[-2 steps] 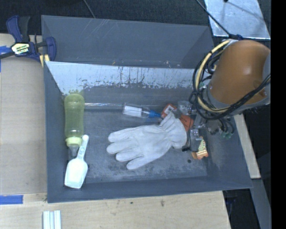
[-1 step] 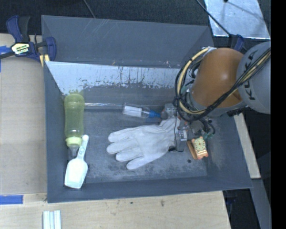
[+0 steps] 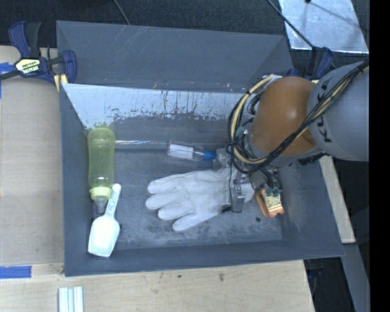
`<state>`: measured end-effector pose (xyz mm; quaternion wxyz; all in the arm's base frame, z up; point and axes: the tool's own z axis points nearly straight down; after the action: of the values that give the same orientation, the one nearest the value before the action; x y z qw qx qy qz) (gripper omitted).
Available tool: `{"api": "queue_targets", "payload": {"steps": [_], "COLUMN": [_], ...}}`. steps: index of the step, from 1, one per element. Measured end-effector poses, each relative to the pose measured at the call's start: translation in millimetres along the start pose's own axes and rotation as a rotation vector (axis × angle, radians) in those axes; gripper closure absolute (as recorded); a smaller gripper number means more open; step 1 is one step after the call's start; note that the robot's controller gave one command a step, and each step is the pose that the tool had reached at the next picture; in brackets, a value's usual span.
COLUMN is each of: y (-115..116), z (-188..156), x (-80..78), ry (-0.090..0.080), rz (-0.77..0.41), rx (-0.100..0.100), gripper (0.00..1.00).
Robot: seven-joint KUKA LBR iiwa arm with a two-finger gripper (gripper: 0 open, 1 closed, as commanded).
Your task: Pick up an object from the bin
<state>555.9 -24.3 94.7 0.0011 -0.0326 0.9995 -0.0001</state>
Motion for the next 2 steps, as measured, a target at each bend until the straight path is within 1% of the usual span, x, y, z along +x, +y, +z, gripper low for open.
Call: {"api": "queue_targets", "payload": {"steps": [1,2], "y": [0.8,0.8], "z": [8.5,8.5], "x": [6.2,6.2], "ry": [-0.001,-0.001], "rz": [-0.012,-0.013], "rx": [0.0,0.0], "gripper": [1.0,1.0]}}
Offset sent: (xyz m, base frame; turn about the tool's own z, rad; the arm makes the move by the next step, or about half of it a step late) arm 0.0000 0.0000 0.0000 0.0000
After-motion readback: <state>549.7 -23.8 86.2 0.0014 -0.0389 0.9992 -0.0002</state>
